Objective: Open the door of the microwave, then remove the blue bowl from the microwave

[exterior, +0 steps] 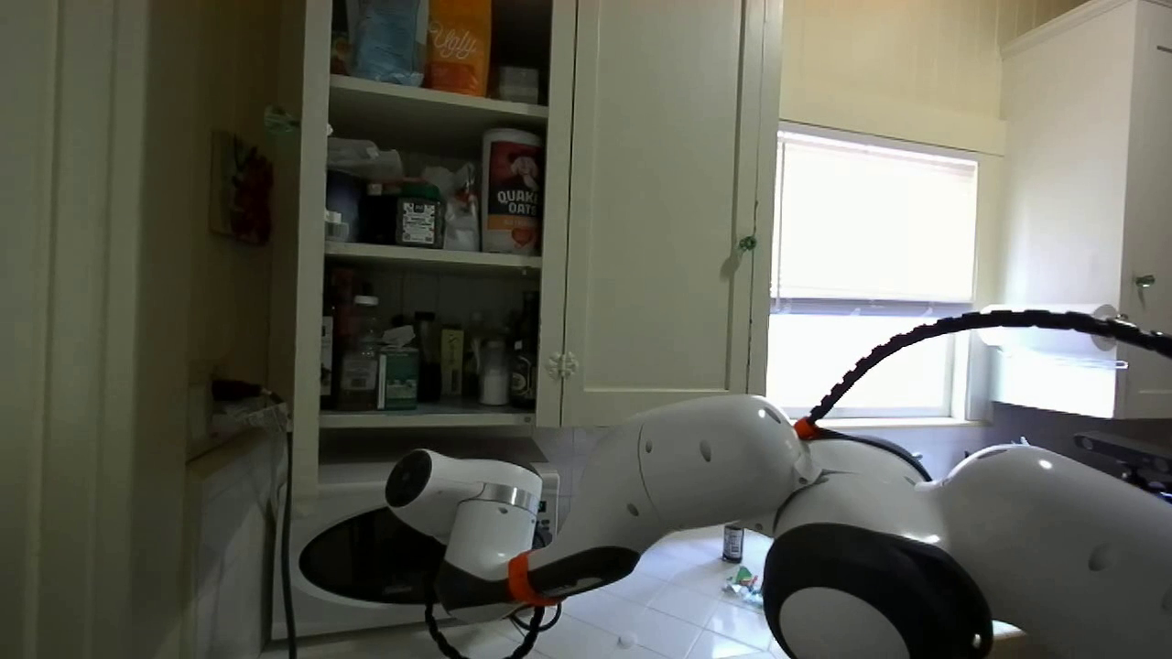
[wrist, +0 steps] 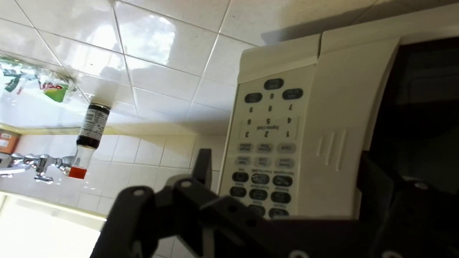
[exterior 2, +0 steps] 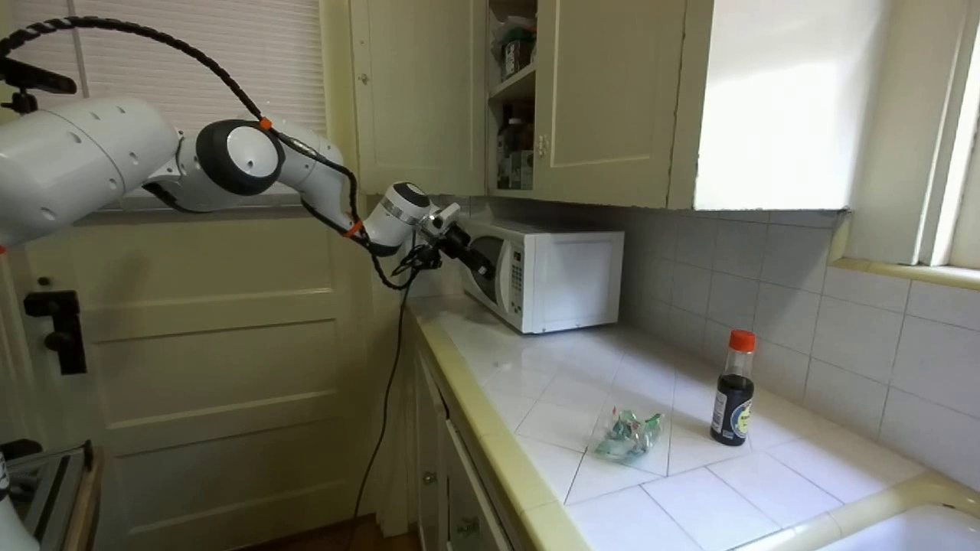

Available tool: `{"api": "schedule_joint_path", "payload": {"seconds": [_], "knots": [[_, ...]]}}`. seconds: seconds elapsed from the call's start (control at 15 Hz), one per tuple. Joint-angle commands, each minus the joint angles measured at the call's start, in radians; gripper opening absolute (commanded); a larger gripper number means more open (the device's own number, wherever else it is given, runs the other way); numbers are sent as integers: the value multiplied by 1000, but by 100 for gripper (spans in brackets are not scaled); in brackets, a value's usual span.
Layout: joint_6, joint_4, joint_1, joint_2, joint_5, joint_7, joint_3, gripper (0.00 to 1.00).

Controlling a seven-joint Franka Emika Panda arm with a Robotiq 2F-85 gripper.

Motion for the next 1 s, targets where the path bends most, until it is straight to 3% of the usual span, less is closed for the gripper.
{"api": "schedule_joint_path", "payload": {"seconds": [0.0, 0.47, 0.73, 0.8, 0.93], "knots": [[-77, -212, 20, -131, 30, 42, 6, 100], [-25, -333, 33, -169, 3, 70, 4, 100], [-21, -384, 75, -174, -65, 159, -27, 100], [-14, -396, 73, -182, -63, 160, -20, 75], [-4, -411, 80, -189, -64, 171, -17, 70]]}}
